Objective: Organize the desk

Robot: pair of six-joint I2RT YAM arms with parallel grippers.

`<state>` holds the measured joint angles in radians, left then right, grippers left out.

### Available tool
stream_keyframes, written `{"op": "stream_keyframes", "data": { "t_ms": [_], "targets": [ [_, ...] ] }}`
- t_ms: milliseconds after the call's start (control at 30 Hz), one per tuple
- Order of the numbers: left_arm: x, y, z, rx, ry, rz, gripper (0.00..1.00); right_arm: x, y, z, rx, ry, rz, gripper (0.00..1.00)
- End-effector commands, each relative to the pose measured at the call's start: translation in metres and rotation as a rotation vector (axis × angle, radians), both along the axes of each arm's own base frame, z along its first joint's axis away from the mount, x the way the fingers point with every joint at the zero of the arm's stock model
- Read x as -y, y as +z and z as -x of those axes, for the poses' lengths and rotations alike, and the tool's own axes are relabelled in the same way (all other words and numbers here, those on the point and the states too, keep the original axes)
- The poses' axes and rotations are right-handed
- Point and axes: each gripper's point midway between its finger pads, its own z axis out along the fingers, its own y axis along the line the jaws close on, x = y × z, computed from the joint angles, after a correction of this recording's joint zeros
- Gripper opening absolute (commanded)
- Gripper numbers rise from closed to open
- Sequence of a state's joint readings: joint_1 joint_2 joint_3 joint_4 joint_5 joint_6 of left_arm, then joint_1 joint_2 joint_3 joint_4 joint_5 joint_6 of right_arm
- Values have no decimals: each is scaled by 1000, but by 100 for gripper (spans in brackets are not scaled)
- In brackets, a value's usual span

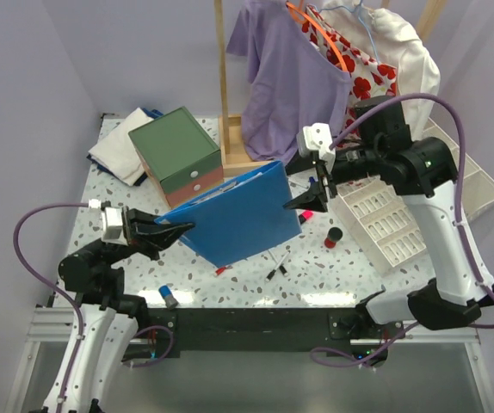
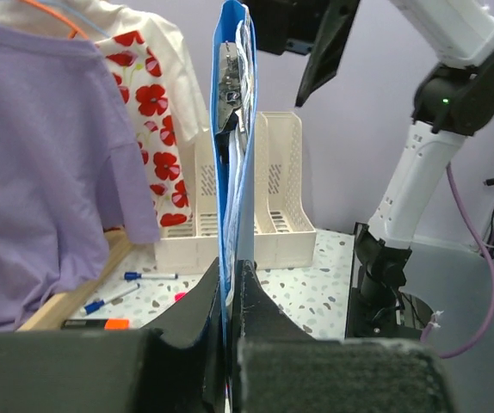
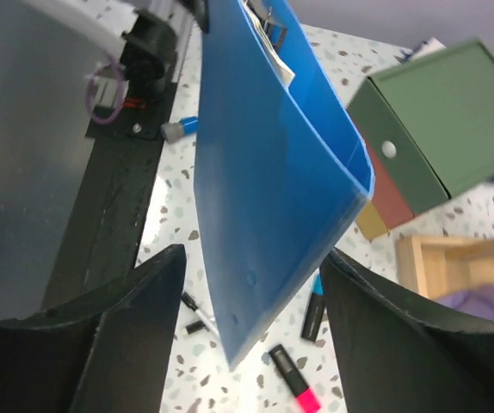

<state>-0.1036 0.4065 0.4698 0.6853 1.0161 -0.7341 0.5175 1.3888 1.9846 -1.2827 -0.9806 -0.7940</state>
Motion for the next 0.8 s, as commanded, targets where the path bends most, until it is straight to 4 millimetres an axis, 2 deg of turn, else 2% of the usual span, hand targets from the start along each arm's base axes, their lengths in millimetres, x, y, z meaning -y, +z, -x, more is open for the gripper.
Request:
{"op": "stream_keyframes", "data": {
  "t_ms": [0,33,100,167,233,300,333,400,467,500,533,600,633,667,700,733,767],
  "targets": [
    [-10,26,-16,-8,117,68,0,17,25,-25,15,-244,-55,75],
    [-11,27,-18,-14,125,67,0,23,32,-36,41,-307,-71,77],
    [-11,30,-20,-24,127,71,0,46,35,-63,39,-504,-62,82],
    [-10,30,-23,-47,122,77,0,71,51,-84,79,-667,-90,85],
    [-8,29,-24,-63,106,75,0,95,66,-98,121,-829,-103,86],
    [-6,31,-24,-68,94,73,0,109,79,-100,147,-910,-123,86],
    [-5,32,-26,-67,92,69,0,118,94,-102,180,-968,-145,86],
    [-2,33,-29,-76,78,62,0,125,107,-103,192,-1018,-179,87],
    [1,38,-32,-65,71,58,0,135,133,-104,228,-1084,-247,89],
    [8,36,-36,-85,50,55,0,132,139,-112,212,-1097,-271,89],
    [11,42,-36,-58,46,50,0,134,160,-107,243,-1098,-327,91],
    [29,39,-44,-100,14,39,0,131,173,-113,238,-1104,-386,91],
    [35,48,-45,-46,21,25,0,131,181,-110,249,-1100,-412,91],
    [44,46,-49,-64,17,7,0,132,182,-113,242,-1112,-421,91],
    [63,44,-51,-86,-3,0,0,132,183,-113,240,-1117,-424,91],
    [71,54,-52,-35,1,-7,0,134,182,-116,239,-1130,-420,91],
    [81,56,-53,-26,-6,-14,0,136,182,-116,241,-1144,-420,91]
  ]
}}
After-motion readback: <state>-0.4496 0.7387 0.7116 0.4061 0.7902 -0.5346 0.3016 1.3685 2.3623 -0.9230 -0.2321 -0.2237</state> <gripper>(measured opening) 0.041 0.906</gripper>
